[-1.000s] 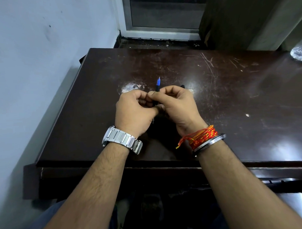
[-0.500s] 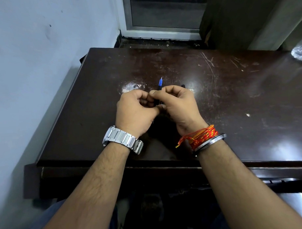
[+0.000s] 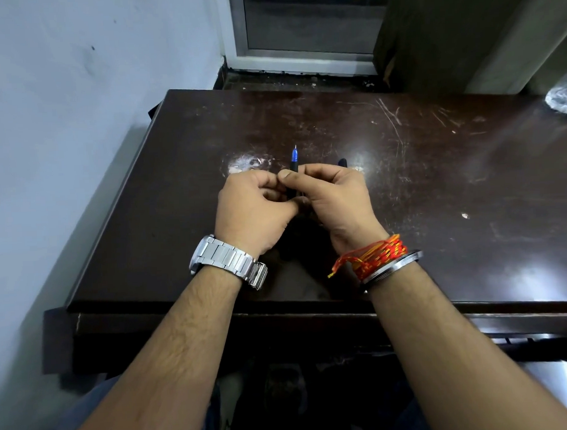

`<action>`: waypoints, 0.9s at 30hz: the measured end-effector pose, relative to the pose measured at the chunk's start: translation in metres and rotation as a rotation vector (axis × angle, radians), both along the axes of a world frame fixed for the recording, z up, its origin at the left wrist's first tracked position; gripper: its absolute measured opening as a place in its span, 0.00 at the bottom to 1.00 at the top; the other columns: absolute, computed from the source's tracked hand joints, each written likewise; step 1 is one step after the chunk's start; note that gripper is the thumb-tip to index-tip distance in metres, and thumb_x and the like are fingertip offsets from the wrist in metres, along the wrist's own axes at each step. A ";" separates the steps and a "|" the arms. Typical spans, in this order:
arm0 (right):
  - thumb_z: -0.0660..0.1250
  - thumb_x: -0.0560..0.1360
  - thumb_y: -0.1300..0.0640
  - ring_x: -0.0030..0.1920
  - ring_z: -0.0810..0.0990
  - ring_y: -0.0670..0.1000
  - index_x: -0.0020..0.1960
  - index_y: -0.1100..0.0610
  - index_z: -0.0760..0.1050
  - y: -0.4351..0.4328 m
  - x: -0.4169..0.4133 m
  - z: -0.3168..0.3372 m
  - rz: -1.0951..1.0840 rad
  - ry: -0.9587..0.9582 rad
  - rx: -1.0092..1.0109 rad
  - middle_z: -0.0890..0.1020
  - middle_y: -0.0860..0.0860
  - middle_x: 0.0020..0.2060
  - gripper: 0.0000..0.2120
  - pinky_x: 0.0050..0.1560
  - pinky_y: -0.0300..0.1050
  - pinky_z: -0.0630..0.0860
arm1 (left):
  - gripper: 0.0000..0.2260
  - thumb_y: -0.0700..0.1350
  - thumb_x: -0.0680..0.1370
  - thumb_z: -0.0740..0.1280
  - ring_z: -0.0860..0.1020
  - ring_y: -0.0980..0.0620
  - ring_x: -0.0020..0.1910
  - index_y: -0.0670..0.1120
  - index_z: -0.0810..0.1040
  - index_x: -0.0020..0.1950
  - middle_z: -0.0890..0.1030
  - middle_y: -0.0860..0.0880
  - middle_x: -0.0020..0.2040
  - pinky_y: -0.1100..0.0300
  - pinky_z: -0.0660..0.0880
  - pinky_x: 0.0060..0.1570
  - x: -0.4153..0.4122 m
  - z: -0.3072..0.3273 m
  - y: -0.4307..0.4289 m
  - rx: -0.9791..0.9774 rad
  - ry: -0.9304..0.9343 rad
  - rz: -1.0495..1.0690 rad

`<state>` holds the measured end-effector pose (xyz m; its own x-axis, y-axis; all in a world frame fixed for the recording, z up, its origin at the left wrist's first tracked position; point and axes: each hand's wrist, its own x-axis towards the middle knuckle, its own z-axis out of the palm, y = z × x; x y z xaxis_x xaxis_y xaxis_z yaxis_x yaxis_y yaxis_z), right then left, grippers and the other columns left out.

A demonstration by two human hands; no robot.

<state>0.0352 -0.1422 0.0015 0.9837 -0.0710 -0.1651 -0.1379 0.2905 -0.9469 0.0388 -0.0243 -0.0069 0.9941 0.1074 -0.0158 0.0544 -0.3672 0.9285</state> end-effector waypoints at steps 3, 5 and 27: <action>0.77 0.70 0.62 0.31 0.83 0.52 0.33 0.55 0.81 0.001 0.001 -0.001 -0.025 0.002 -0.056 0.84 0.54 0.31 0.09 0.28 0.39 0.76 | 0.08 0.46 0.63 0.79 0.80 0.57 0.26 0.49 0.84 0.38 0.84 0.51 0.30 0.62 0.75 0.30 -0.001 0.000 0.000 0.009 -0.002 -0.010; 0.75 0.72 0.60 0.27 0.80 0.47 0.33 0.55 0.81 0.001 0.001 0.001 -0.006 0.021 -0.082 0.81 0.53 0.30 0.09 0.24 0.35 0.72 | 0.08 0.46 0.63 0.80 0.80 0.56 0.27 0.49 0.84 0.39 0.84 0.51 0.32 0.61 0.75 0.32 0.001 -0.001 0.000 -0.007 0.007 -0.011; 0.75 0.73 0.58 0.32 0.82 0.52 0.39 0.58 0.86 0.000 0.002 -0.002 -0.008 0.025 -0.106 0.85 0.60 0.36 0.05 0.35 0.44 0.79 | 0.07 0.46 0.64 0.79 0.78 0.55 0.25 0.48 0.85 0.39 0.83 0.50 0.31 0.60 0.75 0.31 0.001 -0.002 0.001 -0.005 -0.021 -0.017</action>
